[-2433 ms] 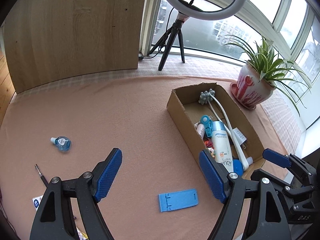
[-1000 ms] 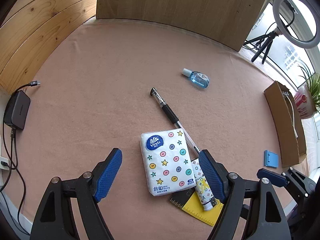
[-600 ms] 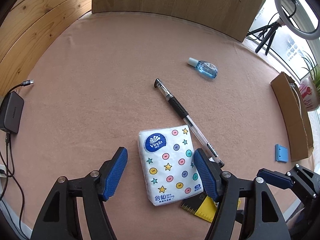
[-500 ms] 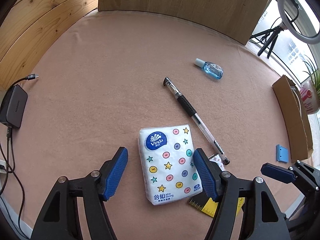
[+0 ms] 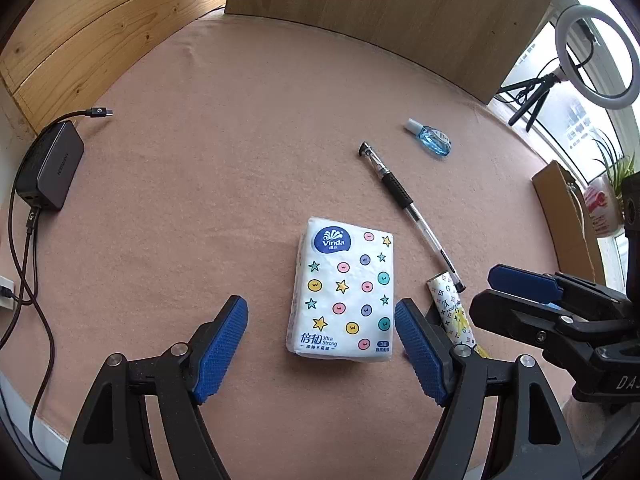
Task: Organize objects
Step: 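Close both grippers on the tissue pack and lift it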
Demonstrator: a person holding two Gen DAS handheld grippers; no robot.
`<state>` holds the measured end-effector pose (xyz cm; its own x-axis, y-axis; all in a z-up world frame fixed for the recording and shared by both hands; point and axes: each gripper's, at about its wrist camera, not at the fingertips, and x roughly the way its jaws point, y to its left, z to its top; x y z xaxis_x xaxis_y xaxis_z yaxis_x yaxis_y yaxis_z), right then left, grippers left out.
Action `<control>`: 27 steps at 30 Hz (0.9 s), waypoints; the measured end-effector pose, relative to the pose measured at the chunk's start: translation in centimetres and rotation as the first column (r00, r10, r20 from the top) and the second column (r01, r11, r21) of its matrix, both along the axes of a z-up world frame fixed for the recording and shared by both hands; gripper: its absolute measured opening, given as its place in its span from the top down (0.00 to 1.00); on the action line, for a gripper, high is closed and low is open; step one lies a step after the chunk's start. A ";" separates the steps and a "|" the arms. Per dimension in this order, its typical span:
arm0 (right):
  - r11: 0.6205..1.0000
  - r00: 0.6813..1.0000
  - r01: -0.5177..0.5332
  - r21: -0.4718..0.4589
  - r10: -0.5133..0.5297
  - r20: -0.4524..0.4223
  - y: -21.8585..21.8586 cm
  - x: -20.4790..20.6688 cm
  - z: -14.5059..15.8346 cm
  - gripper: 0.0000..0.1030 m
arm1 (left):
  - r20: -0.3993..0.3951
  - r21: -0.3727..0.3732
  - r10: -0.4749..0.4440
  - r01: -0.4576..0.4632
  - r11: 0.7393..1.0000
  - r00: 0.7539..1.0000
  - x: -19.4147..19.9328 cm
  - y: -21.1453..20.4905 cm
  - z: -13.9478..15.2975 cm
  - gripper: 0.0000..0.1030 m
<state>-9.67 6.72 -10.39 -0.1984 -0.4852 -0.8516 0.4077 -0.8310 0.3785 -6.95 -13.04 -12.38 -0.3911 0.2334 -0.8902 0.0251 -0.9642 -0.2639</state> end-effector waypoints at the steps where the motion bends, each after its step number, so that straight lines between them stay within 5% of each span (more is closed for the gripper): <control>1: 1.000 1.000 0.003 -0.012 -0.003 0.019 -0.3 -0.3 -0.2 0.43 | -0.001 0.006 -0.011 0.011 1.000 1.000 0.0 -0.1 0.0 0.23; 7: 0.997 0.995 0.018 -0.081 -0.009 0.104 -1.9 -1.7 -1.2 0.43 | -0.005 0.020 -0.051 0.051 0.999 0.999 -0.1 -0.6 0.1 0.24; 13: 0.996 0.989 0.009 -0.088 0.004 0.150 -3.6 -2.0 -2.4 0.43 | 0.001 0.056 -0.105 0.105 0.993 0.994 -0.6 -0.3 -0.1 0.38; 27: 0.995 0.975 -0.006 -0.098 0.028 0.220 -5.0 -2.4 -4.7 0.66 | 0.023 0.122 -0.133 0.129 0.984 0.991 -0.8 0.8 -0.5 0.52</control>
